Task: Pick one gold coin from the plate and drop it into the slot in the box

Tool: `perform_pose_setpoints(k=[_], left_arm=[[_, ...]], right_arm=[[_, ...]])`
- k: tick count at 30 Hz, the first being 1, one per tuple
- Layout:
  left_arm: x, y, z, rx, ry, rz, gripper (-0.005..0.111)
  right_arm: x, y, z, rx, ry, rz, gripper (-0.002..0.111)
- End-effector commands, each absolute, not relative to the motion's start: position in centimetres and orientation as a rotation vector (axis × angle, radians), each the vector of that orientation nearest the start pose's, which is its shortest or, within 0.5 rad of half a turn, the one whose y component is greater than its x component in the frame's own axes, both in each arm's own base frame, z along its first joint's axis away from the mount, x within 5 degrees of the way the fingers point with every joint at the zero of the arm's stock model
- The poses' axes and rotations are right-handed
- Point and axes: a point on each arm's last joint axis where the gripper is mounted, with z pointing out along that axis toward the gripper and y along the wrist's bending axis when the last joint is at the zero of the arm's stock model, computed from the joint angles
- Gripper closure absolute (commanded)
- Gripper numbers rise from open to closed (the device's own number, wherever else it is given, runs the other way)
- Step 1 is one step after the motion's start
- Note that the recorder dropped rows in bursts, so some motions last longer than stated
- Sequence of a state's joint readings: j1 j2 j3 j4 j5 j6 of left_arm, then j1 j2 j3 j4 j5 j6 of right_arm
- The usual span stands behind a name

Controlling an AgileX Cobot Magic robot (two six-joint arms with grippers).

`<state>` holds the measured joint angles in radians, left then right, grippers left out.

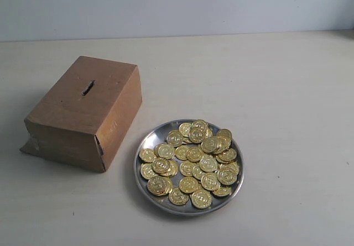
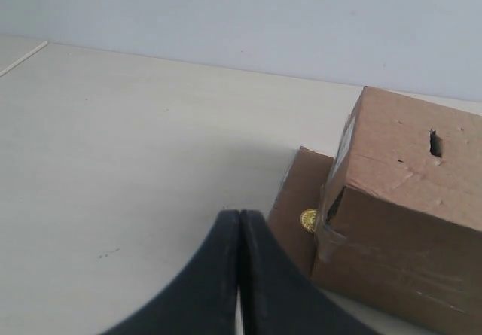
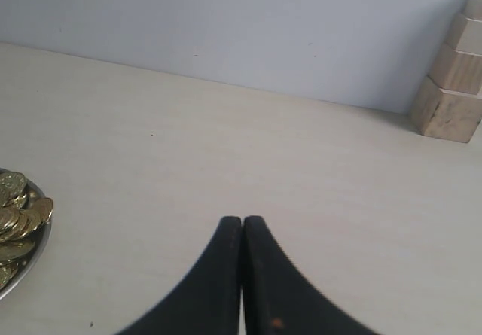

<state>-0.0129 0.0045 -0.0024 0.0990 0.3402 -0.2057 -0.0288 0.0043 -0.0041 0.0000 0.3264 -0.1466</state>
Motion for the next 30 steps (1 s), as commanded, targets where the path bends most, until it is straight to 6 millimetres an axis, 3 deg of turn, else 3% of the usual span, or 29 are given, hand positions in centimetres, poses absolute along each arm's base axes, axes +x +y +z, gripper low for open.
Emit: perform_pose_setpoints(k=[1,30], left_arm=[[5.4,0.21,18.43,-0.115,1.8,-0.062,0.107],[5.4,0.23,18.43,-0.117,1.8,-0.06,0.107]], right_arm=[[5.41,-0.19,18.49,-0.102,1.795,-0.13,0.108],[5.44,-0.21,18.63,-0.104,1.78,-0.136,0.108]])
